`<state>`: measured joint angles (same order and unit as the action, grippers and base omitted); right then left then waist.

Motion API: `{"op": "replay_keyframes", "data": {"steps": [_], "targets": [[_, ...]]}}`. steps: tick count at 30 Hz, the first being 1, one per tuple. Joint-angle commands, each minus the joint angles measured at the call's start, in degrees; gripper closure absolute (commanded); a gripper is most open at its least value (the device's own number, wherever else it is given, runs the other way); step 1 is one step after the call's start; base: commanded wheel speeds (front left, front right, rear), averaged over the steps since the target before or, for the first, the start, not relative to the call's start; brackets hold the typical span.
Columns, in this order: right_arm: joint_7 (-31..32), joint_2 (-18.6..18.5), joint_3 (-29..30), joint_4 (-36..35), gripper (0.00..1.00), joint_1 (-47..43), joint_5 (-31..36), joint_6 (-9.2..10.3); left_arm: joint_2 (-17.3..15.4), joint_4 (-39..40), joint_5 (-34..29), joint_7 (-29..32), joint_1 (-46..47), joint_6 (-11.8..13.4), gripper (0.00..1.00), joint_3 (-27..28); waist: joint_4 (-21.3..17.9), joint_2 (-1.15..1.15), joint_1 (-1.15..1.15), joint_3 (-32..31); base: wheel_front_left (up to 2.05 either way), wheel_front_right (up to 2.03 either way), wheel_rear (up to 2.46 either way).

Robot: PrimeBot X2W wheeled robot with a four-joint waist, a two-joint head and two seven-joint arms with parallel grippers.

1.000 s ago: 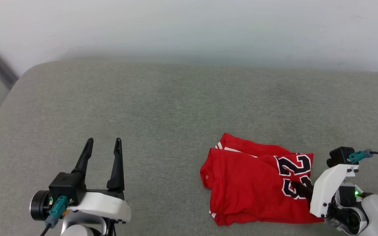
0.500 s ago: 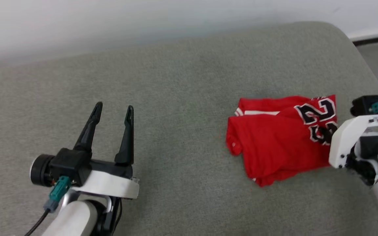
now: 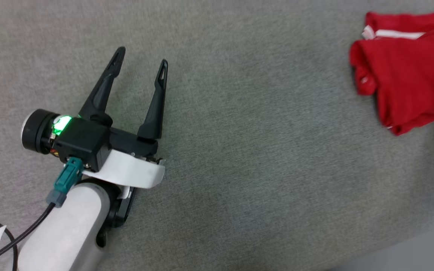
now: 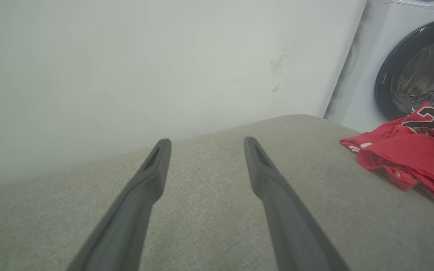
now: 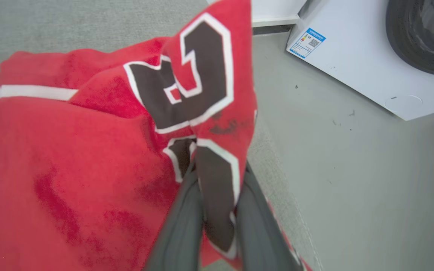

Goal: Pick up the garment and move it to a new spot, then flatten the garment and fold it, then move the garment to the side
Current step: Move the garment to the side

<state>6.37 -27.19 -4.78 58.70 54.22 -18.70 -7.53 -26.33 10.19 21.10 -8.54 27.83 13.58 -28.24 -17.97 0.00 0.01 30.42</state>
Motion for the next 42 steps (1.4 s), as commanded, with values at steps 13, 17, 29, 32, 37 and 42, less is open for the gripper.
{"op": "replay_keyframes", "data": {"steps": [13, 17, 29, 32, 37, 42], "targets": [[-16.2, 1.98, 14.9, 12.57, 0.0, 5.35, 10.5, 0.08, 0.16, -1.99, 0.09, -0.36, 2.8, -0.61, 0.0, -0.14, 1.78, 0.0, -0.01, 4.33, 0.0, 0.0, 0.0], [-18.04, 2.55, 18.48, 13.81, 0.0, 3.36, 12.57, 0.08, 0.62, -3.19, 0.82, -1.46, 0.87, -0.04, 0.0, 0.03, 1.44, 0.0, -0.01, 1.39, 0.0, 0.0, 0.0], [-21.53, 8.37, 17.91, 8.3, 0.0, -9.15, 14.64, 0.07, 2.71, -7.2, 5.93, -5.11, -10.87, 2.82, 0.0, 2.4, 1.08, 0.0, -0.01, -14.18, 0.0, 0.0, 0.0], [-21.54, 10.34, 15.94, 2.8, 0.0, -14.48, 13.72, 0.07, 3.11, -7.72, 6.97, -5.53, -13.68, 3.08, 0.0, 2.8, 2.23, 0.0, -0.01, -17.55, 0.0, 0.0, 0.0], [-21.51, 13.74, 9.84, -5.59, 0.0, -23.78, 11.47, 0.07, 4.05, -8.51, 8.45, -5.96, -17.95, 3.74, 0.0, 3.47, 4.82, 0.0, -0.01, -22.19, 0.0, 0.0, 0.0], [-20.03, 16.1, 3.69, -14.19, 0.0, -31.27, 7.96, 0.07, 4.69, -9.53, 9.56, -6.26, -20.95, 3.73, 0.0, 3.9, 8.35, 0.0, -0.01, -25.57, 0.0, 0.0, 0.0]]}}
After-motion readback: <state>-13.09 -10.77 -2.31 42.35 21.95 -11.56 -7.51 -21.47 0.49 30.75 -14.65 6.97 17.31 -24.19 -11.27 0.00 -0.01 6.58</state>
